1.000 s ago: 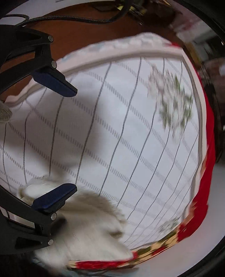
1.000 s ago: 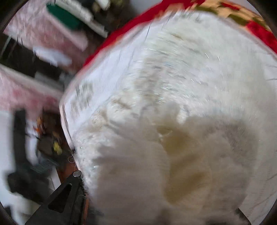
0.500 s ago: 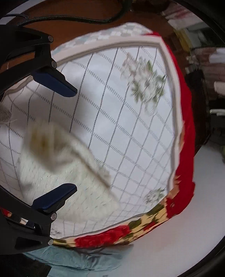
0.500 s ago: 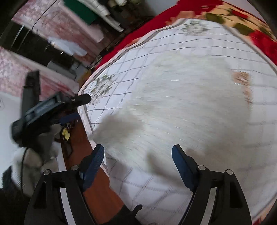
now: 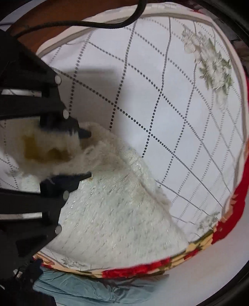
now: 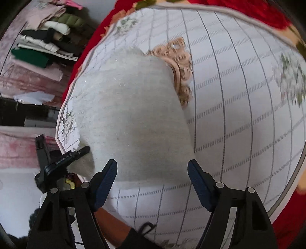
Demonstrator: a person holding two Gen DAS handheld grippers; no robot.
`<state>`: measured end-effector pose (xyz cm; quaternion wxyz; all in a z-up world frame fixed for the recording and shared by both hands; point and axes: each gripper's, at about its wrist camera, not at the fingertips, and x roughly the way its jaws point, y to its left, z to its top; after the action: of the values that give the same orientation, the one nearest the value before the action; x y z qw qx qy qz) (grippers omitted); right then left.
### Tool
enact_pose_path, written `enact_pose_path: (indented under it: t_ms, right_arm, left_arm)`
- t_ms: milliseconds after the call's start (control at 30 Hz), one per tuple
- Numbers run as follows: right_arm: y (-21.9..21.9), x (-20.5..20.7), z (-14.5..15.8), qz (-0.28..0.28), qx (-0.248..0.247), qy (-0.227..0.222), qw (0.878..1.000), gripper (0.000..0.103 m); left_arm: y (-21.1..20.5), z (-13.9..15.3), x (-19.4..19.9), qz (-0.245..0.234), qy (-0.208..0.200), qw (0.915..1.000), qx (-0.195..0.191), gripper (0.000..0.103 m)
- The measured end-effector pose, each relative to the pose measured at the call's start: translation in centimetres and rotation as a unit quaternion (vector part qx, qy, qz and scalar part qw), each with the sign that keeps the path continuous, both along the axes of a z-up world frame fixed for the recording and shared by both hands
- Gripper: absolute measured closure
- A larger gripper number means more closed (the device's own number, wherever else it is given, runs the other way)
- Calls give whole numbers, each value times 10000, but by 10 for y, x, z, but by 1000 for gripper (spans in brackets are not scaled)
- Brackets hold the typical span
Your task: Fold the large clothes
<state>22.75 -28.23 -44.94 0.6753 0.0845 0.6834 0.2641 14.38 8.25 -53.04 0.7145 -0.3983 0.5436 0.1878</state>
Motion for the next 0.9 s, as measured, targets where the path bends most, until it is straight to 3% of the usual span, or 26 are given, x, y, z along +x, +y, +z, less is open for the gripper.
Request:
enact_pose_path:
  t_ms: [100,133,200,367,567,667,833,900]
  right_arm:
    - [0,-24,-23,-58,35,386,9992,27]
    - [1,-33,-35,-120,80,591,9981,38]
    - [8,-45,-59,-186,106,904,9957,47]
    - [8,-56,-95,-745,488,1163,9892,48]
    - [6,-57,-103,-874,471,1196,9878,48]
    - [0,-58,-92,-788,311,1016,9912,48]
    - [-8,-51,-106,-1066,410,1351,9842,48]
    - [-7,-48,-112,-1110,475,1385,9830,48]
  left_arm:
    - [0,8,-6,97,-81,9999,-56,74]
    - [1,10,-6,121,-95,9999,-78,74]
    - [3,9,-7,139,-147,9996,-175,71]
    - [11,15,-37,698,-492,9924,-887,65]
    - [-1,35,-87,1602,-676,9777,-1177,56]
    - [-30,23,-83,1532,-633,9742,-1532,47]
    - [-63,-10,-55,1596,-725,9636,-2018,47]
    - [-69,-22,-39,1622,-730,9631,-2018,47]
